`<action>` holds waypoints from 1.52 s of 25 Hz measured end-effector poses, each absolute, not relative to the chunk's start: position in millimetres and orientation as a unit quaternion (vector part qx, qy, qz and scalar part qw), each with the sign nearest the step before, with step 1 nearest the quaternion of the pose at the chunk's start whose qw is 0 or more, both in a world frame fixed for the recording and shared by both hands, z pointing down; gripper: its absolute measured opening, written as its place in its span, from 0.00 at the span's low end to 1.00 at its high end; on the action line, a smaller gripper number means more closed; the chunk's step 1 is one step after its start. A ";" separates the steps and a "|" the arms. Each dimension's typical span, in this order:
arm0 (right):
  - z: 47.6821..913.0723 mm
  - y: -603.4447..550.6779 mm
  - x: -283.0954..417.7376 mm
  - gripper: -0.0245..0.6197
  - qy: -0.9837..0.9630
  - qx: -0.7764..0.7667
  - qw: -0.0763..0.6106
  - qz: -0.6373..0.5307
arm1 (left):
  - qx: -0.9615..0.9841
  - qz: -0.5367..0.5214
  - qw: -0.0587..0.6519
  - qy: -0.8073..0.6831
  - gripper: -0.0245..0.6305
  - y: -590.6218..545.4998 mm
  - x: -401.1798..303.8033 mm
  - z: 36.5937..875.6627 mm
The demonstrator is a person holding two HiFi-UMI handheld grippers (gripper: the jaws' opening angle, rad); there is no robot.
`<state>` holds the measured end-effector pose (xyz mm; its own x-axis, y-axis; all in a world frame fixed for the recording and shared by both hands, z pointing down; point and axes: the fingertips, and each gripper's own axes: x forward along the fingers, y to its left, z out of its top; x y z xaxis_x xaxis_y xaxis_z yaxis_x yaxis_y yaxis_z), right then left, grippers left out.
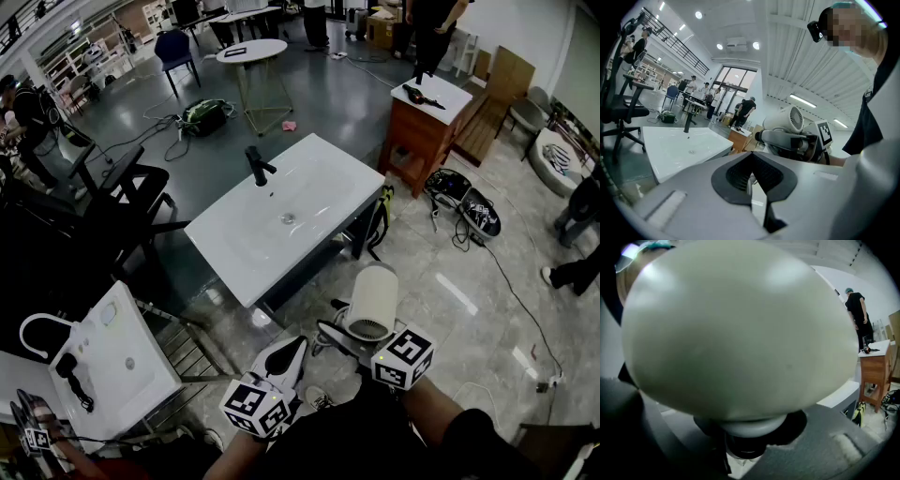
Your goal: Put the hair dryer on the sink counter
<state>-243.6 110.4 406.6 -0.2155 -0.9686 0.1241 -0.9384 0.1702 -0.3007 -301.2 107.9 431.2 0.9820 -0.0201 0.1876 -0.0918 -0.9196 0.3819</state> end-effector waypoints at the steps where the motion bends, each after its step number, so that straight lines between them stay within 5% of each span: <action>1: 406.4 110.4 -243.7 0.34 0.763 -0.625 0.047 -0.158 | 0.976 0.090 0.198 -0.028 0.04 108.2 -301.1 431.4; 38: 409.3 117.2 -173.6 0.35 0.758 -0.625 0.058 -0.177 | 0.974 0.093 0.199 -0.054 0.04 112.1 -250.4 429.2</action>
<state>-173.6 117.2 409.3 -0.2124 -0.9681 0.1330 -0.9268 0.1565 -0.3413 -250.4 112.1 429.2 0.9770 -0.0678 0.2020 -0.1416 -0.9150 0.3779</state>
